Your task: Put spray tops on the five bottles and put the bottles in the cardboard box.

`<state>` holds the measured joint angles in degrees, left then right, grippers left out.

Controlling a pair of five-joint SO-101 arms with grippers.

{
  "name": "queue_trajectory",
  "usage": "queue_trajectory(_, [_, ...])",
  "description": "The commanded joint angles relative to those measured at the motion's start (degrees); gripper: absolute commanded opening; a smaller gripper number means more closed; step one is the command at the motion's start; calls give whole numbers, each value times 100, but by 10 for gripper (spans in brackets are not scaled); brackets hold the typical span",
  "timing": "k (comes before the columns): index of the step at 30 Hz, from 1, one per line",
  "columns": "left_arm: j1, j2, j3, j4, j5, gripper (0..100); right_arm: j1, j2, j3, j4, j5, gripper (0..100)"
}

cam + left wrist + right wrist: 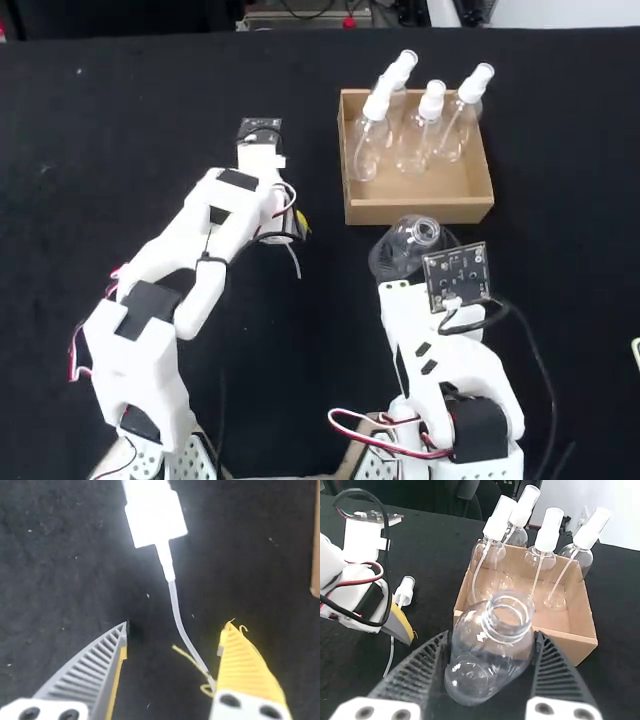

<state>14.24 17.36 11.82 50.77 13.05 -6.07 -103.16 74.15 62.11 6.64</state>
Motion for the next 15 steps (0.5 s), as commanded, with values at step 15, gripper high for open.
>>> queue_trajectory(15, [-110, 44, -233, -730, 387, 181, -62, -514, -13, 105, 9, 172])
